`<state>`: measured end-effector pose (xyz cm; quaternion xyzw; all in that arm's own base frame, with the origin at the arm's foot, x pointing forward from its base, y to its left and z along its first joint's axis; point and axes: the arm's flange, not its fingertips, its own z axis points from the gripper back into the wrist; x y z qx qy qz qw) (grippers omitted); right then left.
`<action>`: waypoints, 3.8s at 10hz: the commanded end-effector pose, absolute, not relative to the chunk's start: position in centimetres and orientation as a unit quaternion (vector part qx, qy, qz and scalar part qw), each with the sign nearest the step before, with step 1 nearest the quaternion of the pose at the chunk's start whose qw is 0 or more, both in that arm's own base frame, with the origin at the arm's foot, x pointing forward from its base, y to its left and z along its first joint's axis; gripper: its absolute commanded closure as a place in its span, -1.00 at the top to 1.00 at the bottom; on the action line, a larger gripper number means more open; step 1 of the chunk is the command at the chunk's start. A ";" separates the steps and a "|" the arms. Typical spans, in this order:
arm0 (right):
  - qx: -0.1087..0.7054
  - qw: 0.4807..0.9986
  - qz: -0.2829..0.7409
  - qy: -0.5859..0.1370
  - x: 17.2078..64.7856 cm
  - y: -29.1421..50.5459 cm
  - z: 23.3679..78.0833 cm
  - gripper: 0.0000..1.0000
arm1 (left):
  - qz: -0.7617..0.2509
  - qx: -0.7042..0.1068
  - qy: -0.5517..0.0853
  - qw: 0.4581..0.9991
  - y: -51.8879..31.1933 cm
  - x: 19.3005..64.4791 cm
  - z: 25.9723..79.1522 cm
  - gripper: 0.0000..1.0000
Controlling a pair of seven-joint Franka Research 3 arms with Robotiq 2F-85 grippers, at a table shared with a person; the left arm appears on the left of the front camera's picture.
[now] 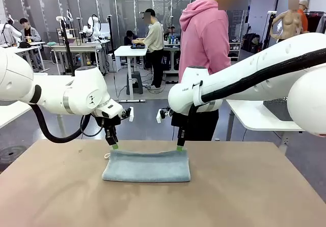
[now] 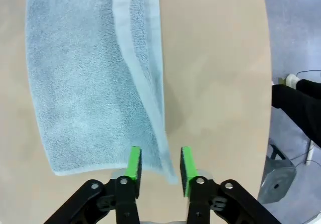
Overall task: Fold the towels and place them in the basket.
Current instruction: When a person lays out a Towel with hook on the table, fold it in half twice.
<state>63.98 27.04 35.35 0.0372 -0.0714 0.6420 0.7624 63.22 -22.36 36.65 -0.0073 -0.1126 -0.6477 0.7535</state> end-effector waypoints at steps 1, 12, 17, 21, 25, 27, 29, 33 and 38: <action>0.011 0.768 0.634 -0.083 63.4 26.7 35.5 1.00 | -0.645 0.015 -0.120 0.755 -22.1 62.5 36.5 1.00; 0.016 0.763 0.640 -0.088 64.0 26.9 36.5 1.00 | -0.651 0.009 -0.119 0.749 -22.3 63.1 37.0 1.00; 0.016 0.763 0.640 -0.088 64.0 26.9 36.5 1.00 | -0.651 0.009 -0.119 0.749 -22.3 63.1 37.0 1.00; 0.010 0.858 0.510 -0.053 59.6 25.6 40.8 1.00 | -0.585 -0.017 -0.142 0.798 -19.2 59.5 44.2 1.00; -0.016 0.943 0.322 -0.077 55.7 24.0 41.8 1.00 | -0.453 0.004 -0.137 0.881 -15.8 46.6 56.8 1.00; -0.002 0.974 0.214 -0.077 55.6 24.2 39.6 1.00 | -0.362 0.064 -0.172 0.914 -14.7 40.1 61.2 1.00; 0.020 0.986 0.135 -0.092 56.1 24.4 37.3 1.00 | -0.318 0.072 -0.224 0.918 -13.5 34.8 63.7 1.00; 0.045 0.993 0.065 -0.089 57.1 25.0 34.6 1.00 | -0.233 0.108 -0.253 0.933 -10.5 26.9 69.0 1.00; 0.040 0.992 0.084 -0.082 56.9 24.5 34.3 1.00 | -0.244 0.099 -0.271 0.926 -10.1 26.2 69.6 1.00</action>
